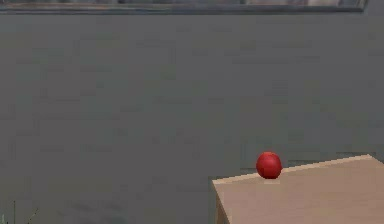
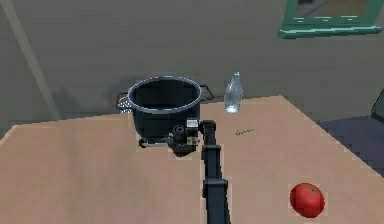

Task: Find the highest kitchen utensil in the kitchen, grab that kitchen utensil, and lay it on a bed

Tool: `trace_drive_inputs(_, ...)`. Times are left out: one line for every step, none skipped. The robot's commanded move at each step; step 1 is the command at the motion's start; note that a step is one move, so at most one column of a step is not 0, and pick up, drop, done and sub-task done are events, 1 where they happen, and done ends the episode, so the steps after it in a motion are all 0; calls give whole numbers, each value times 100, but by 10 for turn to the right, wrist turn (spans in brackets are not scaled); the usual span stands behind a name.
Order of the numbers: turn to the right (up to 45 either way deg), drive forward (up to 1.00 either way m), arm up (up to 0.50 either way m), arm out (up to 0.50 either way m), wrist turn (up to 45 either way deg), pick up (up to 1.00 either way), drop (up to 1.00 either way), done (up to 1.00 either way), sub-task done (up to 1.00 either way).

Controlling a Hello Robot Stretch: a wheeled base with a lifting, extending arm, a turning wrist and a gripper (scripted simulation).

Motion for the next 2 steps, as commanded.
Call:
trace_drive_inputs(0,0,22,0,0,0,0,0,0)
trace_drive_inputs(0,0,0,0,-450,0,0,0,0)
